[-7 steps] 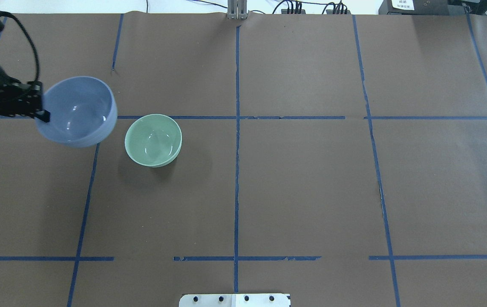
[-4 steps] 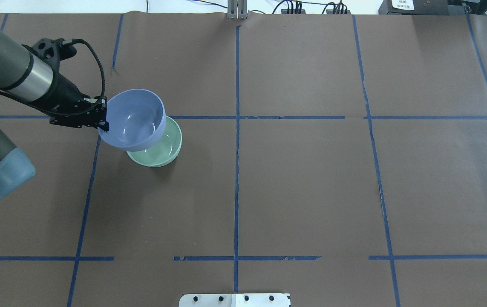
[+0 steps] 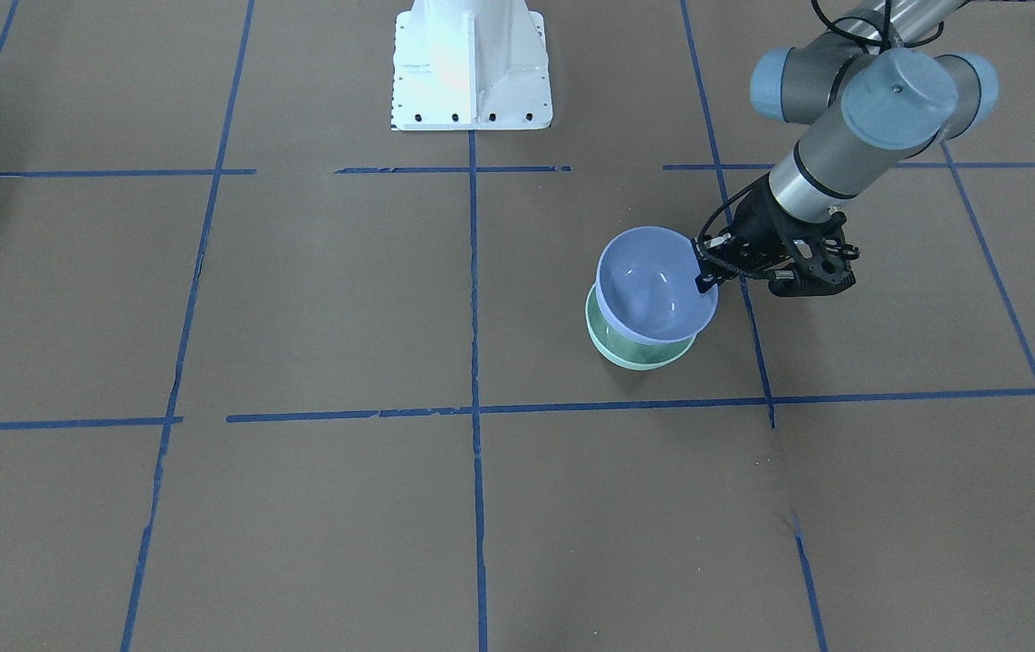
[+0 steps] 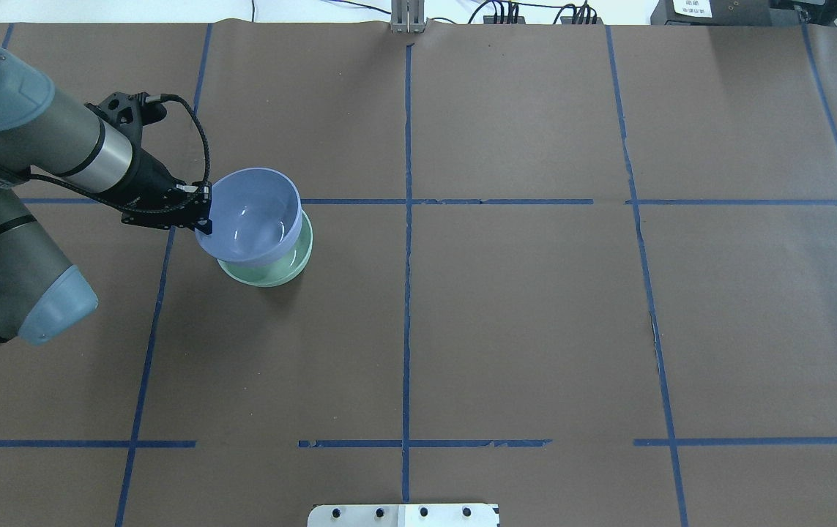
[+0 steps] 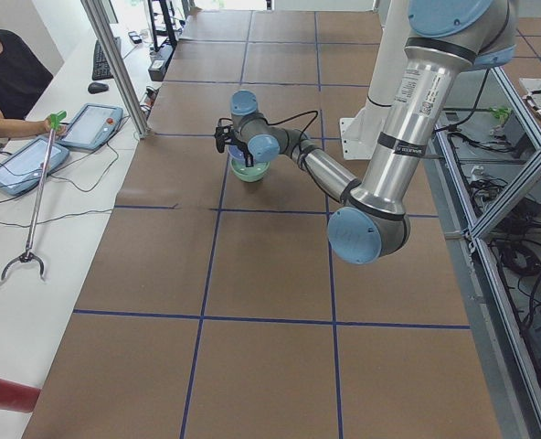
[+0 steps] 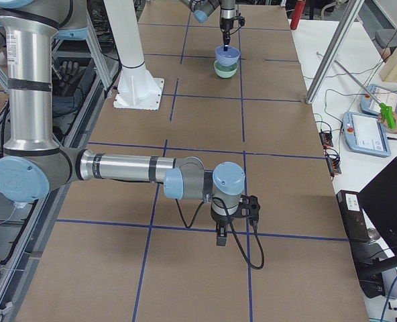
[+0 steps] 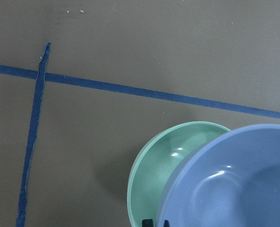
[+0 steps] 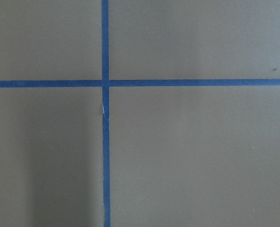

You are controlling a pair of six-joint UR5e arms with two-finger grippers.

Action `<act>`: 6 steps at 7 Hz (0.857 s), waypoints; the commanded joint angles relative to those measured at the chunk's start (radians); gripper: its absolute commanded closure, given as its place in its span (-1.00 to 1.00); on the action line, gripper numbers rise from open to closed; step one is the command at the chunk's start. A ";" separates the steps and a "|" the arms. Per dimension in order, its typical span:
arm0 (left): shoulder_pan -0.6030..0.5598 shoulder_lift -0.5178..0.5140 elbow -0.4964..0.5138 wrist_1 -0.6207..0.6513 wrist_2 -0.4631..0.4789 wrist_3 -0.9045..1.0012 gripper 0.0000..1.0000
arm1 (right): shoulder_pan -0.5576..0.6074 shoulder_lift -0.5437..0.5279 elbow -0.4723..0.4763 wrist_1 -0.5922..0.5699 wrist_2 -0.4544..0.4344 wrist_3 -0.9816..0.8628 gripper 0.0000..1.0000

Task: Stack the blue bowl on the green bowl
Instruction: 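Lower the blue bowl into the green bowl and open the left gripper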

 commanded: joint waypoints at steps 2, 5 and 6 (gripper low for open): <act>0.038 0.003 0.030 -0.031 0.003 0.019 -0.98 | 0.000 0.000 0.000 0.000 0.000 0.000 -1.00; 0.026 0.007 0.004 -0.058 0.004 0.031 -1.00 | 0.000 0.000 0.000 0.000 0.000 0.000 -1.00; -0.012 0.016 -0.022 -0.048 0.004 0.100 -1.00 | 0.000 0.000 0.000 0.000 0.000 0.000 -1.00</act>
